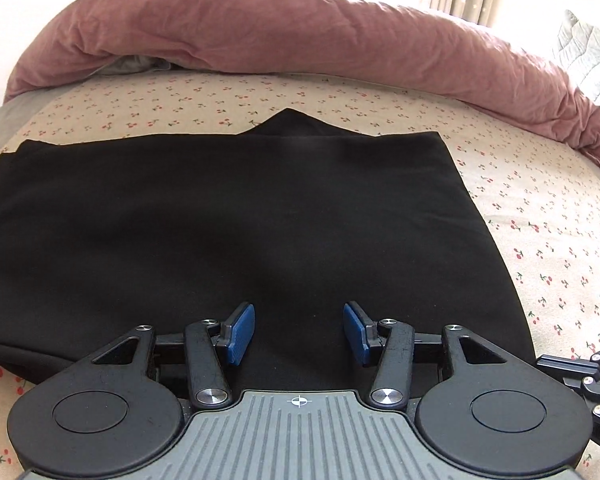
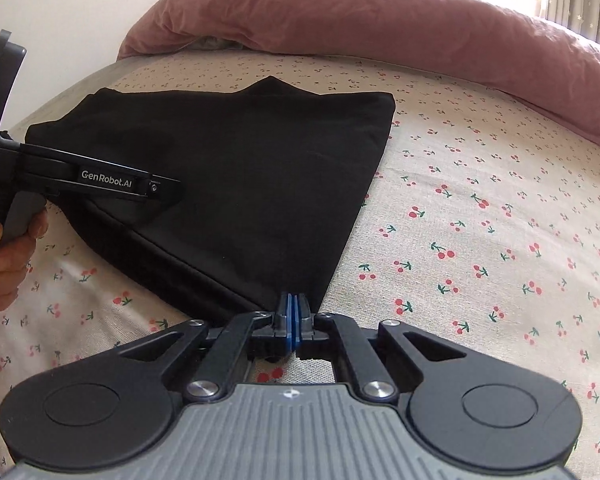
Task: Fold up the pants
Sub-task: 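Lay the folded edge down with the left gripper while the right gripper grasps the corner, then open both grippers and withdraw them from the folded trousers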
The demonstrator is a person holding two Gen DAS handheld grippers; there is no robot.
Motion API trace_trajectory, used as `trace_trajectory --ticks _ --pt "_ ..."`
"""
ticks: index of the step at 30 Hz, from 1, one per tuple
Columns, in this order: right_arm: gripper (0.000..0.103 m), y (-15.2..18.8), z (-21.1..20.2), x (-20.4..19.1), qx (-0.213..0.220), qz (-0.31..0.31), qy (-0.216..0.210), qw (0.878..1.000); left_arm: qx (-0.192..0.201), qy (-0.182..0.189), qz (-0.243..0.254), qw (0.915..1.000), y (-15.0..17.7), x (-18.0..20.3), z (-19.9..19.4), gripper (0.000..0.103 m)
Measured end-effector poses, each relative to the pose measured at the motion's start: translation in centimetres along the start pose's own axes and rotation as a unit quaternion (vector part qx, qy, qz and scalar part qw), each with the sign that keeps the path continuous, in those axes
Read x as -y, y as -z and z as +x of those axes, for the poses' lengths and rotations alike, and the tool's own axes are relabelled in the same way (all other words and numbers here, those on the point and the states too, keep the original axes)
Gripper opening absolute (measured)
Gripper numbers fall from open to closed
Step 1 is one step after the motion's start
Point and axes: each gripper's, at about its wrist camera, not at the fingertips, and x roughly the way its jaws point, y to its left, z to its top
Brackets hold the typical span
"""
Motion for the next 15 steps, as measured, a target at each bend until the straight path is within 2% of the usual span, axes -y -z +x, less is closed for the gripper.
trace_trajectory --ticks 4,6,9,15 --pt "0.000 -0.4 -1.4 -0.3 0.045 -0.002 -0.037 0.998 0.010 0.011 -0.014 0.9998 -0.1 -0.6 -0.6 0.047" --pt "0.000 -0.5 -1.2 -0.6 0.034 -0.004 -0.047 0.998 0.001 0.007 -0.017 0.9998 -0.1 -0.8 -0.2 0.047" --pt "0.000 0.1 0.8 -0.9 -0.005 -0.010 -0.035 0.999 -0.006 0.004 -0.013 0.9999 -0.1 -0.8 0.1 0.048" --pt "0.000 -0.4 0.4 -1.0 0.006 -0.005 -0.039 0.999 -0.001 0.022 -0.019 0.9996 -0.5 -0.9 -0.5 0.048"
